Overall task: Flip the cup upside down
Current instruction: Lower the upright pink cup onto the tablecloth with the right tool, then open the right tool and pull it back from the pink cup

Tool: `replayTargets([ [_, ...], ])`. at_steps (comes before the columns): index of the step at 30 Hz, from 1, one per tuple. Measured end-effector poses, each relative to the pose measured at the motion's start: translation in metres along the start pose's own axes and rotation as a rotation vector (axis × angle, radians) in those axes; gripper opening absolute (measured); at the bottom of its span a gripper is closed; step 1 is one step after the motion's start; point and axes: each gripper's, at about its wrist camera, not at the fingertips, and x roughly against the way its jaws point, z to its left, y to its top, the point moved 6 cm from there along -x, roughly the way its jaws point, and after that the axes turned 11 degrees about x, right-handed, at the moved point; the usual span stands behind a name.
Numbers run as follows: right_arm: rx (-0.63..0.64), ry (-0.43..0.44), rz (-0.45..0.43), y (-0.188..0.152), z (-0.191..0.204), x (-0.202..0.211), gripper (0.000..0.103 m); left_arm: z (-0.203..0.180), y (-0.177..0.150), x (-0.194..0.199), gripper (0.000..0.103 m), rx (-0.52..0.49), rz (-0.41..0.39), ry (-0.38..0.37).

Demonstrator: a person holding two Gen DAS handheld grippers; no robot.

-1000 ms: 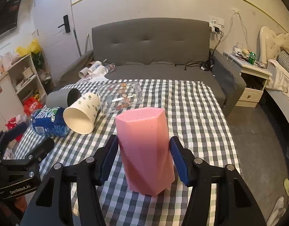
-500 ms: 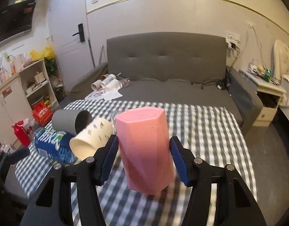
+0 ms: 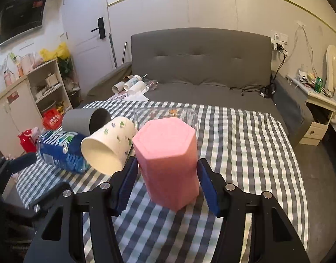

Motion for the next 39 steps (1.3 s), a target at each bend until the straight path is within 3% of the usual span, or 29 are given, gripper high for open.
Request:
replayTargets([
  [8, -0.001, -0.007, 0.030, -0.004, 0.001, 0.003, 0.057, 0.003, -0.002, 0.002, 0.102, 0.024, 0.010, -0.013],
  [11, -0.015, 0.001, 0.022, -0.001, 0.001, 0.009, 0.069, 0.004, -0.001, 0.005, 0.102, 0.027, 0.008, -0.013],
  [20, -0.042, -0.020, -0.019, 0.004, -0.014, 0.065, 0.070, 0.000, 0.010, 0.045, 0.102, 0.041, -0.076, -0.010],
  [33, -0.034, -0.120, -0.048, -0.016, -0.040, 0.149, 0.070, -0.014, 0.026, 0.095, 0.102, 0.040, -0.203, -0.047],
  [35, -0.044, -0.124, -0.047, -0.020, -0.043, 0.151, 0.073, -0.017, 0.023, 0.095, 0.102, 0.026, -0.212, -0.048],
  [37, -0.058, -0.129, -0.053, -0.025, -0.045, 0.152, 0.090, -0.019, 0.021, 0.095, 0.103, 0.021, -0.218, -0.058],
  [39, -0.061, -0.136, -0.060, -0.027, -0.045, 0.150, 0.092, -0.019, 0.019, 0.094, 0.103, 0.025, -0.219, -0.064],
])
